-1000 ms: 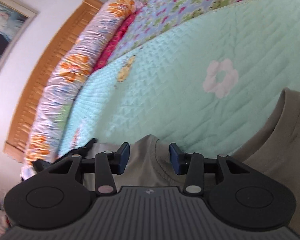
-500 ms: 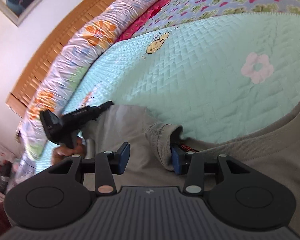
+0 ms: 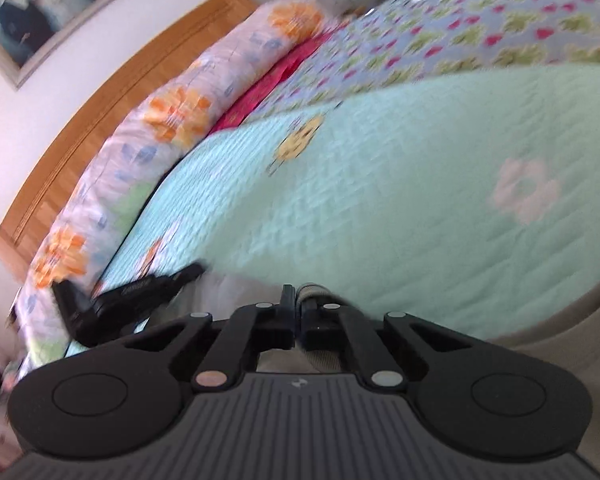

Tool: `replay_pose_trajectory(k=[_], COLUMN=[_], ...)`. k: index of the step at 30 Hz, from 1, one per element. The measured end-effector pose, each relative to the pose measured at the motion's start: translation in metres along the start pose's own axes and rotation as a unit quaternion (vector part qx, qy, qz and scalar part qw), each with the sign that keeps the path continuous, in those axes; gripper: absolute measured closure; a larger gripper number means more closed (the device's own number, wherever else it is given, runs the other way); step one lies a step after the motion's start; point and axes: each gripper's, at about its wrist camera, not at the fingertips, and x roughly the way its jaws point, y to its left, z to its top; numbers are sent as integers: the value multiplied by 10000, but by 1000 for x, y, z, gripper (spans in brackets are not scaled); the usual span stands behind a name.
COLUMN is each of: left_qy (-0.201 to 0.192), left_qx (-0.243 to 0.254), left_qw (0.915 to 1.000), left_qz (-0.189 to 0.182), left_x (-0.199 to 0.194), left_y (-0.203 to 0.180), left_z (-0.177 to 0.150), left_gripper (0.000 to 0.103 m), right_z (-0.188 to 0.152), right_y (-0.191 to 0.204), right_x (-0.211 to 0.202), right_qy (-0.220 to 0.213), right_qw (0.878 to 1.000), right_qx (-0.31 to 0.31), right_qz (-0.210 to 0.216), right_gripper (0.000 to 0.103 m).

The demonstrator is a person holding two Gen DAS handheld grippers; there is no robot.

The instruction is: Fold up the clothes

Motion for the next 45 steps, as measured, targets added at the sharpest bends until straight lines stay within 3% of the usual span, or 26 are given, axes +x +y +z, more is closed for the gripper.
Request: replay_pose_trajectory(k=[3,7,14,19,22,26,30,35,39,45], left_qy=[-148,-295,-628,-658,-603,-601,-571,-286,-263,-245], left_qx=[-66,-64,-174,-160,-80,-166,-2,-343,-316,-296], left_qw=[9999,9995,9978,9976,9981,9980,9981,9985,9986,9986], left_qz=[56,62,105,158,133,85,241,304,339,361], left_x=[-4,-8,-11,-10,-7,-7,-6,2,2,3], left_y=[3,4,10,10,8,10,6,20,19,18], left_z=[2,5,12,13,13,13,12,13,12,13], left_gripper=[99,99,99,99,99,99,99,99,99,96], right_z=[13,22,29,31,28,26,27,28,25,25], right_y=[-10,-10,-14,-24,-36,-33,-47,-68,-76,-70], right_x=[-1,11,37,56,51,46,46,42,35,27], right_qy=[-410,-618,-604,-234,-247,-304,-322,-302,-250,-262], right_qw=[9982,9955,9947,9954,9965,9966,9960,9926,9891,9877], right_qx=[223,245,239,77,432,282,601,1136,1453,1533], right_qz=[-370,-678,-791,-929,-668,-708,-579,-310,-49,152], right_gripper=[102,103,102,102,101,101,102,98,98,69])
